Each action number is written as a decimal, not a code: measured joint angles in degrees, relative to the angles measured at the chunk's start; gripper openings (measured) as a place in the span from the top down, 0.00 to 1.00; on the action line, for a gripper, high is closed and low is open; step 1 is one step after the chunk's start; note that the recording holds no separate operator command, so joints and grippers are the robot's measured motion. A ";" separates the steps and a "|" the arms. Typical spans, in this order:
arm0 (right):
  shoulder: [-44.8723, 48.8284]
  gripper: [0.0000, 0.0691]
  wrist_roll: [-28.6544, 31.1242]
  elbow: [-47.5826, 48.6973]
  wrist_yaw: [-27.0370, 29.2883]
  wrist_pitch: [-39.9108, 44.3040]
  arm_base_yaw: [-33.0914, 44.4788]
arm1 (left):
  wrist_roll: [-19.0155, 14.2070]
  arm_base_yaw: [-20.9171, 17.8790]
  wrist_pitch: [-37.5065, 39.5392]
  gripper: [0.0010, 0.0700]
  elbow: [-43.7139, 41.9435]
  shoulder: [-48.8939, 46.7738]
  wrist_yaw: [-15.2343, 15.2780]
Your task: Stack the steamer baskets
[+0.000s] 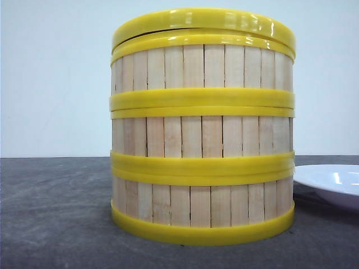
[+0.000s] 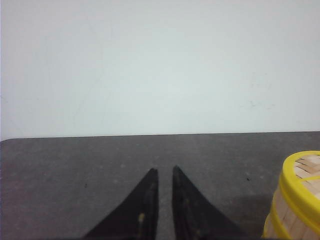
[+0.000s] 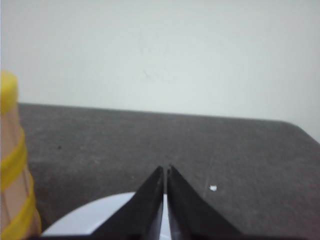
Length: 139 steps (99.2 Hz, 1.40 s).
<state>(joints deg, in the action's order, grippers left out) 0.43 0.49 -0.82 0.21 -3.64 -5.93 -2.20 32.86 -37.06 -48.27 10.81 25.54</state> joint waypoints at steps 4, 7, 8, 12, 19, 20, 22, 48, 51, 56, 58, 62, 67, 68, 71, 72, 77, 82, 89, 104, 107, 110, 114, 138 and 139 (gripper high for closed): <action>-0.07 0.99 -0.02 0.00 0.76 -0.07 0.02 | 0.00 0.00 -0.02 0.98 0.00 0.00 0.00; -0.09 0.99 -0.04 0.00 1.51 -0.13 0.02 | 0.00 0.00 0.00 0.98 0.00 0.00 -0.02; -0.09 0.99 -0.02 0.00 1.66 -0.11 0.02 | 0.00 0.00 0.00 0.98 0.00 0.00 -0.02; -0.07 0.99 -0.04 0.00 2.47 -0.09 0.04 | 0.00 0.00 0.00 0.98 0.00 0.00 0.00; -0.07 0.99 -0.04 0.00 2.73 -0.07 0.07 | 0.00 0.00 0.00 0.98 0.00 0.00 0.00; -0.07 0.99 -0.04 0.00 2.75 -0.07 0.04 | 0.00 0.00 0.00 0.98 0.00 0.00 -0.02; -0.07 0.99 -0.04 0.00 2.75 -0.07 0.04 | 0.00 0.00 -0.02 0.98 0.00 0.00 -0.02; -0.07 0.99 -0.04 0.00 2.78 -0.07 0.04 | 0.00 0.00 0.00 0.98 0.00 0.00 0.00; -0.07 0.99 -0.04 0.00 2.78 -0.07 0.04 | 0.00 0.00 0.00 0.98 0.00 0.00 0.00; -0.07 0.99 -0.04 0.00 2.78 -0.07 0.04 | 0.00 0.00 0.00 0.98 0.00 0.00 0.00; -0.07 0.99 -0.04 0.00 2.78 -0.07 0.04 | 0.00 0.00 0.00 0.98 0.00 0.00 0.00; -0.07 0.99 -0.04 0.00 2.78 -0.07 0.04 | 0.00 0.00 0.00 0.98 0.00 0.00 0.00; -0.07 0.99 -0.04 0.00 2.75 -0.07 0.04 | 0.00 0.00 0.00 0.98 0.00 0.00 0.00; -0.07 0.99 -0.04 0.00 2.78 -0.07 0.04 | 0.00 0.00 0.00 0.98 0.00 0.00 0.00; -0.07 0.99 -0.04 0.00 2.78 -0.09 0.04 | 0.00 0.00 0.00 0.98 0.00 0.00 0.00; -0.07 0.99 -0.04 0.00 2.78 -0.07 0.04 | 0.00 0.00 0.00 0.98 0.00 0.00 0.00; -0.07 0.99 -0.04 0.00 2.78 -0.07 0.04 | 0.00 0.00 0.00 0.98 0.00 0.00 0.00; -0.07 0.99 -0.04 0.00 2.78 -0.07 0.07 | 0.00 0.00 0.00 0.98 0.00 0.00 0.00; -0.07 0.99 -0.04 0.00 2.75 -0.07 0.04 | 1.31 0.00 -0.07 0.98 0.00 0.00 0.28; -0.07 0.99 -0.04 0.00 2.78 -0.07 0.04 | 5.44 -0.07 1.33 0.98 0.02 0.00 2.43; -0.07 0.99 -0.04 0.00 2.78 -0.07 0.04 | 5.66 -0.26 1.81 0.98 0.09 0.00 3.26; -0.07 0.99 -0.04 0.00 2.78 -0.07 0.04 | 5.73 -0.70 2.56 0.98 0.37 -0.02 3.87; -0.07 0.99 -0.04 0.00 2.78 -0.07 0.04 | 5.86 -1.57 2.99 0.98 0.74 -0.02 4.46; -0.07 0.99 -0.04 0.00 2.78 -0.07 0.04 | 7.19 -8.11 12.09 0.98 1.14 -0.31 4.55; -0.07 0.99 -0.04 0.00 2.78 -0.07 0.04 | 7.15 -8.41 11.76 0.98 1.16 -0.37 4.55</action>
<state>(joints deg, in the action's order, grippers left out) 0.36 0.45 -0.82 2.98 -3.70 -5.89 4.95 24.45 -25.30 -47.11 10.44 30.09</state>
